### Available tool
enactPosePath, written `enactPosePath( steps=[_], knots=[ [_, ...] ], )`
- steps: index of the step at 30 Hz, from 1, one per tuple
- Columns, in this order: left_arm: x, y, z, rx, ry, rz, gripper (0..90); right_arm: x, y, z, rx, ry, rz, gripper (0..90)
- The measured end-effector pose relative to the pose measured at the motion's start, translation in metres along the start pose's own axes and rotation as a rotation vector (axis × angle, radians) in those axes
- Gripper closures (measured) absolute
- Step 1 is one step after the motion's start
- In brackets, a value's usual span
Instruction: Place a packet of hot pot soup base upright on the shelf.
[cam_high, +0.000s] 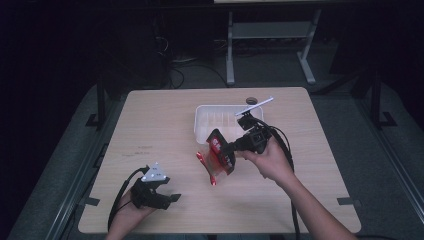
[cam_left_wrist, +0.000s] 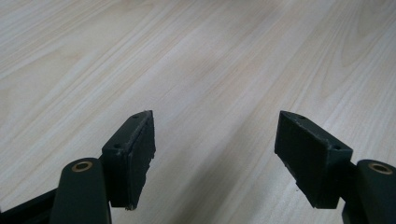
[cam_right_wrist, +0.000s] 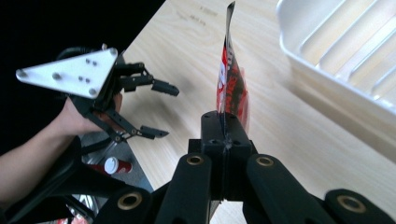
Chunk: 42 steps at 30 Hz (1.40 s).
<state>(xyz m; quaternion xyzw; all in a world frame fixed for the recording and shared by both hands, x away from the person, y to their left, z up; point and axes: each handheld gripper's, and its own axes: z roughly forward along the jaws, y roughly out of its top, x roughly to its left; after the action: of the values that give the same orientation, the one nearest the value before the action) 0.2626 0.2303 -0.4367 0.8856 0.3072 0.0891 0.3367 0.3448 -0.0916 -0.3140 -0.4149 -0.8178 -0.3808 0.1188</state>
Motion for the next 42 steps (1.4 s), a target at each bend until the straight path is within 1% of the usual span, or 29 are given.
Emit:
enactPosePath(
  steps=[1, 2, 3, 6, 7, 8, 11, 13, 14, 15, 16, 17, 18, 19, 20, 22, 31, 33, 36, 38, 39, 40, 41, 42],
  knots=[
    [0.0, 0.0, 0.0, 0.001, 0.001, 0.001, 28.4, 0.0, 0.002, -0.002, -0.002, -0.002, 0.008, 89.7],
    [0.0, 0.0, 0.0, -0.001, 0.001, -0.002, 28.4, -0.001, 0.007, -0.005, -0.007, -0.014, 0.017, 89.6],
    [0.0, 0.0, 0.0, -0.001, 0.001, -0.002, 28.4, -0.001, 0.007, -0.005, -0.007, -0.014, 0.017, 89.6],
    [0.001, -0.001, 0.0, -0.002, 0.0, -0.003, 28.3, -0.002, 0.017, -0.01, -0.02, -0.044, 0.032, 89.6],
    [0.001, -0.001, 0.0, -0.002, 0.0, -0.003, 28.1, -0.002, 0.017, -0.01, -0.02, -0.044, 0.032, 89.6],
    [0.002, -0.001, 0.0, 0.001, 0.0, -0.004, 28.1, -0.004, 0.022, -0.011, -0.025, -0.053, 0.041, 89.6],
    [0.003, -0.002, -0.001, 0.001, 0.004, -0.008, 27.9, -0.007, 0.028, -0.012, -0.035, -0.055, 0.062, 89.6],
    [0.003, -0.002, -0.002, -0.001, 0.007, -0.006, 27.9, -0.008, 0.031, -0.012, -0.039, -0.059, 0.064, 89.6],
    [0.004, -0.002, -0.002, -0.002, 0.007, -0.008, 27.8, -0.01, 0.037, -0.013, -0.045, -0.071, 0.074, 89.6],
    [0.004, -0.002, -0.002, -0.002, 0.007, -0.008, 27.7, -0.01, 0.037, -0.013, -0.045, -0.071, 0.074, 89.6],
    [0.005, -0.003, -0.002, 0.001, 0.007, -0.005, 27.5, -0.011, 0.041, -0.014, -0.051, -0.08, 0.08, 89.6],
    [0.005, -0.003, -0.002, 0.001, 0.007, -0.005, 27.1, -0.011, 0.041, -0.014, -0.051, -0.08, 0.08, 89.6],
    [0.006, -0.004, -0.002, -0.001, 0.006, -0.011, 26.6, -0.012, 0.046, -0.014, -0.063, -0.087, 0.093, 89.6],
    [0.006, -0.004, -0.002, -0.001, 0.006, -0.011, 26.2, -0.012, 0.046, -0.014, -0.063, -0.087, 0.093, 89.6],
    [0.007, -0.004, -0.003, -0.007, 0.007, -0.016, 26.1, -0.013, 0.051, -0.015, -0.07, -0.098, 0.098, 89.6],
    [0.007, -0.004, -0.003, -0.011, 0.006, -0.019, 26.0, -0.013, 0.053, -0.015, -0.072, -0.096, 0.103, 89.6],
    [0.008, -0.005, -0.004, -0.01, 0.011, -0.012, 25.8, -0.021, 0.074, -0.012, -0.093, -0.125, 0.14, 89.6],
    [0.009, -0.005, -0.004, -0.012, 0.012, -0.015, 25.8, -0.024, 0.082, -0.009, -0.095, -0.141, 0.139, 89.6],
    [0.009, -0.005, -0.005, -0.017, 0.014, -0.015, 25.8, -0.03, 0.089, -0.004, -0.103, -0.16, 0.167, 89.6],
    [0.009, -0.005, -0.005, -0.015, 0.013, -0.015, 25.8, -0.032, 0.091, -0.002, -0.107, -0.168, 0.173, 89.6],
    [0.009, -0.005, -0.005, -0.015, 0.013, -0.016, 25.8, -0.034, 0.093, -0.001, -0.113, -0.177, 0.178, 89.6],
    [0.008, -0.005, -0.003, -0.008, 0.016, -0.01, 25.8, -0.037, 0.097, 0.001, -0.127, -0.188, 0.197, 89.6],
    [0.008, -0.005, -0.003, -0.008, 0.016, -0.01, 25.8, -0.037, 0.097, 0.001, -0.127, -0.188, 0.197, 89.6],
    [0.008, -0.005, -0.003, -0.005, 0.015, -0.007, 25.8, -0.039, 0.101, 0.003, -0.142, -0.19, 0.207, 89.6]
  ],
)
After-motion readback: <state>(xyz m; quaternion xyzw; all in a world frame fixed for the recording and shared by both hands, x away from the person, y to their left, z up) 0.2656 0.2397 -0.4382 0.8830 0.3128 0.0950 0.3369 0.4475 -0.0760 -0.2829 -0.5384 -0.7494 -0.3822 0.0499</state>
